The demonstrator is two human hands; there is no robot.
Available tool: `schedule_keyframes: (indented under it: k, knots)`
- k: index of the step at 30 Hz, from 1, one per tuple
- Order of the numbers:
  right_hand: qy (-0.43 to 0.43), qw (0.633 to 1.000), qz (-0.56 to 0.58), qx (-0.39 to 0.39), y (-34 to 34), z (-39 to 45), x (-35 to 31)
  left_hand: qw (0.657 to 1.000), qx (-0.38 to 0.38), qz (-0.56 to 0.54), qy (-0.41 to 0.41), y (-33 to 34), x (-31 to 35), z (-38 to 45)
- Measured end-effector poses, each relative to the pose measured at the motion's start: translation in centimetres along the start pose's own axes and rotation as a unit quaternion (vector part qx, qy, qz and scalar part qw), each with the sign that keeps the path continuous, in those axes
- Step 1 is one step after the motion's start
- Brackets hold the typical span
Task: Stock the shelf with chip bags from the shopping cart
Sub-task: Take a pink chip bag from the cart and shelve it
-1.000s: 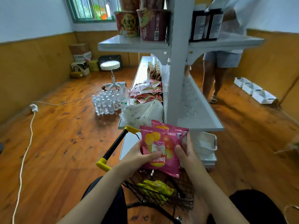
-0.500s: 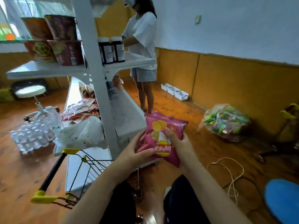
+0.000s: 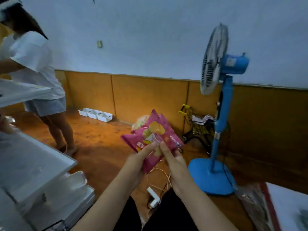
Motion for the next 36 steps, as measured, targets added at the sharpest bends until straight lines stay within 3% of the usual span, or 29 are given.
schedule_keyframes:
  k: [4, 6, 8, 11, 14, 17, 19, 22, 25, 28, 31, 34, 36]
  knots:
    - [-0.046, 0.989, -0.106, 0.088, -7.6, -1.0, -4.8, 0.995, -0.084, 0.051, -0.013, 5.9, 0.2, 2.6]
    - [-0.114, 0.955, -0.214, 0.171, -12.2, -3.0, -8.2, 0.976, -0.172, 0.136, 0.003, 10.2, 0.4, 2.9]
    - [-0.199, 0.888, -0.343, 0.235, -15.8, -6.4, -12.1, 0.926, -0.29, 0.239, 0.04, 15.3, -0.1, 2.3]
    - [-0.258, 0.751, -0.546, 0.268, -19.2, -11.2, -17.2, 0.831, -0.434, 0.341, 0.073, 22.9, -2.8, 0.5]
    - [-0.177, 0.625, -0.716, 0.257, -23.4, -14.9, -19.4, 0.75, -0.539, 0.373, 0.087, 30.2, -7.0, -2.7]
    - [-0.102, 0.529, -0.784, 0.309, -29.5, -20.7, -20.4, 0.672, -0.636, 0.357, 0.132, 37.0, -10.5, -8.6]
    - [-0.038, 0.521, -0.78, 0.343, -33.4, -24.9, -20.1, 0.617, -0.703, 0.315, 0.162, 41.0, -12.4, -13.4]
    - [0.008, 0.576, -0.694, 0.431, -37.7, -31.6, -19.7, 0.554, -0.773, 0.261, 0.163, 46.4, -15.2, -20.5]
    - [0.009, 0.625, -0.566, 0.537, -41.0, -38.4, -19.3, 0.53, -0.785, 0.238, 0.215, 50.7, -17.6, -25.4]
    - [-0.011, 0.634, -0.433, 0.64, -44.5, -44.2, -17.9, 0.552, -0.796, 0.182, 0.171, 53.8, -20.3, -28.4]
    - [-0.06, 0.609, -0.346, 0.711, -47.0, -47.4, -17.0, 0.612, -0.777, 0.112, 0.097, 56.4, -22.7, -30.2]
    - [-0.109, 0.579, -0.273, 0.761, -49.2, -48.4, -17.0, 0.674, -0.735, 0.07, -0.037, 58.3, -25.9, -31.6]
    - [-0.115, 0.562, -0.255, 0.778, -51.0, -48.1, -17.2, 0.66, -0.742, 0.068, -0.096, 59.2, -27.4, -33.4]
Point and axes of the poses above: each hand's wrist, its own z-axis towards the middle knuckle, its own y-axis out of the palm, x = y × z, the point moved 8 cm from there along z, towards the middle knuckle, and after that the axes turned 3 degrees about x, right-handed, at the moved point
